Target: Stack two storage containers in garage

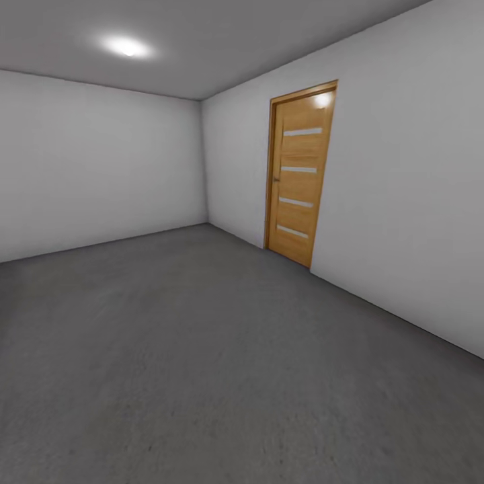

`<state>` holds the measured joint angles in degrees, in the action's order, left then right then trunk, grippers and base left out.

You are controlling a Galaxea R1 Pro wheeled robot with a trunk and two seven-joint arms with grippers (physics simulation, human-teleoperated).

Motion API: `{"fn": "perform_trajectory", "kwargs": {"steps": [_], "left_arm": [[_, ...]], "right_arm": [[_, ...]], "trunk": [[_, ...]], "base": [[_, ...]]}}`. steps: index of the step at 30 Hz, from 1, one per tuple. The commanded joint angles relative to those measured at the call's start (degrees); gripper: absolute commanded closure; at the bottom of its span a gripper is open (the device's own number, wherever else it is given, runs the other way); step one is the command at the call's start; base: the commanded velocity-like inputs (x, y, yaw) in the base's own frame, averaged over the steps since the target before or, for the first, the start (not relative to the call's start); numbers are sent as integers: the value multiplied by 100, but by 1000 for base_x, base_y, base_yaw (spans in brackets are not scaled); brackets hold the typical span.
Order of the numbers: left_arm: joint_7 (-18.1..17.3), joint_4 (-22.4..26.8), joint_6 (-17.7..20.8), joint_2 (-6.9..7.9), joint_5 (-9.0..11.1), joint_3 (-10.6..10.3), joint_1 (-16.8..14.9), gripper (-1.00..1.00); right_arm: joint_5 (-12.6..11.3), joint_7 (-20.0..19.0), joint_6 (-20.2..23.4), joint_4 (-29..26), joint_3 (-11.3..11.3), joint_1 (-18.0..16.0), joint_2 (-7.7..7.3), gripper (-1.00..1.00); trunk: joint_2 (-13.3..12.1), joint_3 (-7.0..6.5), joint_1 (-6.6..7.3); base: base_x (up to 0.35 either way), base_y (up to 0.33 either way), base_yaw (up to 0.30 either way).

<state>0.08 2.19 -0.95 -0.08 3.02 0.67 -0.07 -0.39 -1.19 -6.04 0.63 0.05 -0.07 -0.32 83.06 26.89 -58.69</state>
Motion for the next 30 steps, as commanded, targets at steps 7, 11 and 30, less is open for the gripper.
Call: {"fn": "perform_trajectory", "kwargs": {"steps": [7,11,30], "left_arm": [[1,0,-10,-1,32,4,-1,-100],[1,0,-10,-1,32,4,-1,-100],[1,0,-10,-1,33,4,-1,-100]], "right_arm": [[-1,-7,-43,7,-11,-2,-55,-100],[17,-7,-47,7,10,-2,-59,-100],[13,-5,-42,7,28,-2,-37,-100]], "trunk": [[2,4,-3],[2,4,-3],[2,4,-3]], "base": [[326,0,0],[326,0,0],[326,0,0]]}}
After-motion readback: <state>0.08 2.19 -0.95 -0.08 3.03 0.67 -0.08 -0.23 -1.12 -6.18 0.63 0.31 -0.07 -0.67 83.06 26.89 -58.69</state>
